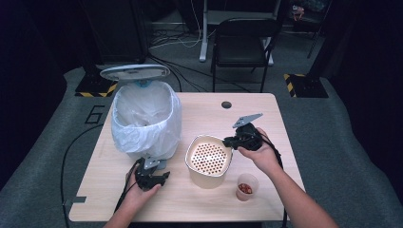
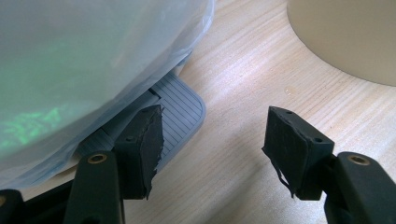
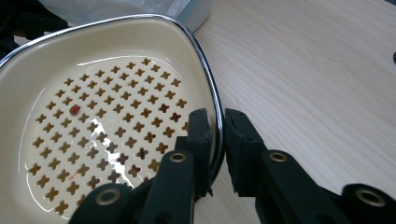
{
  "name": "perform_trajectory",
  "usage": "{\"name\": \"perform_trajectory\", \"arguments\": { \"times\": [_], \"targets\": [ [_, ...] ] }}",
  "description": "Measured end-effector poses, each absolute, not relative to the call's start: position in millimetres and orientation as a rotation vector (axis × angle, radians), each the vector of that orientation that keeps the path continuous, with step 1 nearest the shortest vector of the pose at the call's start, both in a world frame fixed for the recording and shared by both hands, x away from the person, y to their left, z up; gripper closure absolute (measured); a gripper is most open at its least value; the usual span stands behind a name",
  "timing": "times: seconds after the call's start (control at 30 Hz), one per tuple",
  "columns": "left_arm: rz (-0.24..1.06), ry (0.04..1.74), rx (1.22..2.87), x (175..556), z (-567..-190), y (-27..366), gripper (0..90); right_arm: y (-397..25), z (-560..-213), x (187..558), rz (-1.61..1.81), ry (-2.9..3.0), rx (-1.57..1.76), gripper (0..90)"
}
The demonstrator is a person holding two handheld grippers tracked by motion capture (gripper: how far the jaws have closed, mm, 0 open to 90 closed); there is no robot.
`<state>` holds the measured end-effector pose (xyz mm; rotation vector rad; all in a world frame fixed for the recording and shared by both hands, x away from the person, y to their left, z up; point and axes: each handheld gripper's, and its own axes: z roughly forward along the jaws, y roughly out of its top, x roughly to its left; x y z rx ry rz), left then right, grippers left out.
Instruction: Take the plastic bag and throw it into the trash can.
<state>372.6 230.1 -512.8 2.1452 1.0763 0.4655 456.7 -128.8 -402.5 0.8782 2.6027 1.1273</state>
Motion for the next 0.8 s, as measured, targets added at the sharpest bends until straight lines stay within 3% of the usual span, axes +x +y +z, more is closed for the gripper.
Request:
{"name": "perform_trajectory", "arguments": {
  "times": [0.43, 0.8],
  "targets": [
    [0.481, 1.062, 2.15, 373, -513, 230, 37.3, -141, -387, 431, 1.232, 2.413, 0.919, 48.5],
    [0.484, 1.061, 2.151, 373, -513, 230, 37.3, -157, -383, 410, 1.268, 2.338, 0.933, 42.6]
  ]
}}
